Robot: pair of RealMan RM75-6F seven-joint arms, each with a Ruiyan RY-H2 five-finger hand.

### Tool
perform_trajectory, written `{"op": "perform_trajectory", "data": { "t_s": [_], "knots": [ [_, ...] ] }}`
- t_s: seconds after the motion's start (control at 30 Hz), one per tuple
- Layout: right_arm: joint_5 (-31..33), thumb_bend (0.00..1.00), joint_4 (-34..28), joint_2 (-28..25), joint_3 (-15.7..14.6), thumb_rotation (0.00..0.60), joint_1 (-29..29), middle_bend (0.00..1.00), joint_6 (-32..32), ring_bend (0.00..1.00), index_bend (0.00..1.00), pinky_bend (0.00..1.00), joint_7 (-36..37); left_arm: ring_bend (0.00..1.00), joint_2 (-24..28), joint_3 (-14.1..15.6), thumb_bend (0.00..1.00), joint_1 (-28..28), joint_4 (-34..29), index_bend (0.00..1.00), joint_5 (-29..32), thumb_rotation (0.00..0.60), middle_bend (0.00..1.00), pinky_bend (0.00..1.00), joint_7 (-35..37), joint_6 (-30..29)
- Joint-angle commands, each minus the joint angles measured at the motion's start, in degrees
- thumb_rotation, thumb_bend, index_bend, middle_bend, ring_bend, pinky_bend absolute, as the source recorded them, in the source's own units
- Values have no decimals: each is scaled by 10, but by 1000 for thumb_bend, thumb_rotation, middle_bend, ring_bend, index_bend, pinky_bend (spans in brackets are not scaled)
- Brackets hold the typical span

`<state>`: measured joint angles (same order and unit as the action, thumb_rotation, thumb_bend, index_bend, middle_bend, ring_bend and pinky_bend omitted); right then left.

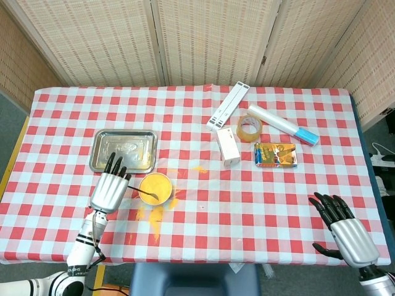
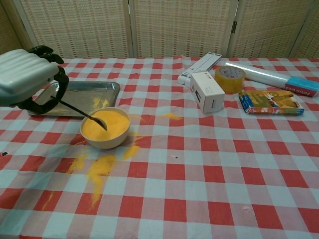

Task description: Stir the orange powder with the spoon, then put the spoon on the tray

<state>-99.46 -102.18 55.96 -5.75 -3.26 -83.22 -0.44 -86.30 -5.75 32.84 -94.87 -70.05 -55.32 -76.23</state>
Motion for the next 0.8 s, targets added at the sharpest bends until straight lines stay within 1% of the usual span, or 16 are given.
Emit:
{"op": "perform_trajectory", "data": {
  "t_s": [0.03,0.37,0.67,0.8],
  "knots": [
    [-1,51,0,-1,0,600,1,0,-2,0,0,0,1,101,-8,2,832,1,11,822,5,600,358,0,-2,7],
    [5,50,3,0,3,600,1,0,-1,0,0,0,1,101,-39,-9,827,17,70,822,31,600,361,0,-1,39],
    [16,51,3,4,7,600,-1,0,5,0,0,0,-8,104,-73,-42,826,42,137,824,53,600,367,0,19,59],
    [24,50,3,5,10,600,-2,0,10,0,0,0,-10,104,-80,-54,825,51,150,824,63,600,366,0,26,65]
  ]
}}
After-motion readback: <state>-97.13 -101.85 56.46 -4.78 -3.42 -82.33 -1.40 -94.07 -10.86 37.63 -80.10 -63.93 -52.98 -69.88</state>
